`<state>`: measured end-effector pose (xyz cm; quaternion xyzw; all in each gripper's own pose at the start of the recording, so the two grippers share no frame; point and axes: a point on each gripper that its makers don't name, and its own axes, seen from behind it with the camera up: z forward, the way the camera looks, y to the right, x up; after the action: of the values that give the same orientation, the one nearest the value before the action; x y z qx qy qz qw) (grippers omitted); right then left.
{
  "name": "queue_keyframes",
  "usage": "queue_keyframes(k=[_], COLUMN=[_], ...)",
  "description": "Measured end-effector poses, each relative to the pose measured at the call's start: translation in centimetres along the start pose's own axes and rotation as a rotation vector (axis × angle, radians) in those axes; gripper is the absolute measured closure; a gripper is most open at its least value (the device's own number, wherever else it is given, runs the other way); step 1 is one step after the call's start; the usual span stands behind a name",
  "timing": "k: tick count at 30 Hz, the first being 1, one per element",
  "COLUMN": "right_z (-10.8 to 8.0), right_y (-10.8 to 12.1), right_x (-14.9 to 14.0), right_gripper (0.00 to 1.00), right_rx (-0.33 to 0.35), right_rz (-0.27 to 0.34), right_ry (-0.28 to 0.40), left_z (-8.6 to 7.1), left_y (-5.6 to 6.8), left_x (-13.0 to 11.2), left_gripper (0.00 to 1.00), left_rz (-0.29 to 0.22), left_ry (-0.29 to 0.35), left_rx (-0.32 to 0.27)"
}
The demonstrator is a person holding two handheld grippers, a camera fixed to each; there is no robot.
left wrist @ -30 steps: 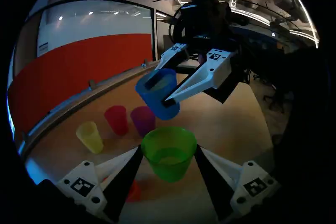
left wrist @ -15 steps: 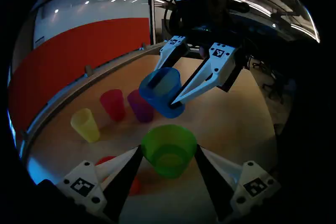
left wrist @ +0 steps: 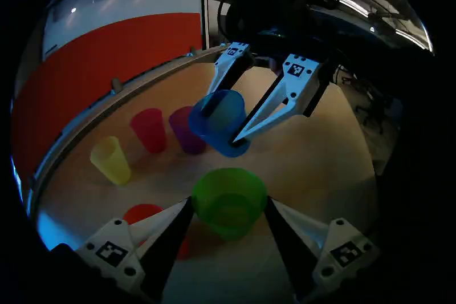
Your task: Pour water
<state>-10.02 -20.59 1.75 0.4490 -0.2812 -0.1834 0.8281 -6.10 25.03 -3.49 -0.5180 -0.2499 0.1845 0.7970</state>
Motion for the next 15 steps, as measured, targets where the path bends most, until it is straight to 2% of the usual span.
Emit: queue_keyframes(k=[15], right_z=[0.54], right_y=[-0.09], right_x=[-0.38], right_gripper=[0.11], right_rx=[-0.004], right_rz=[-0.011], right_ry=[-0.015], left_z=[0.76], left_y=[-0.11], left_x=[-1.02], left_gripper=[0.12], left_rz=[-0.015], left_ry=[-0.011], left_rx=[0.002])
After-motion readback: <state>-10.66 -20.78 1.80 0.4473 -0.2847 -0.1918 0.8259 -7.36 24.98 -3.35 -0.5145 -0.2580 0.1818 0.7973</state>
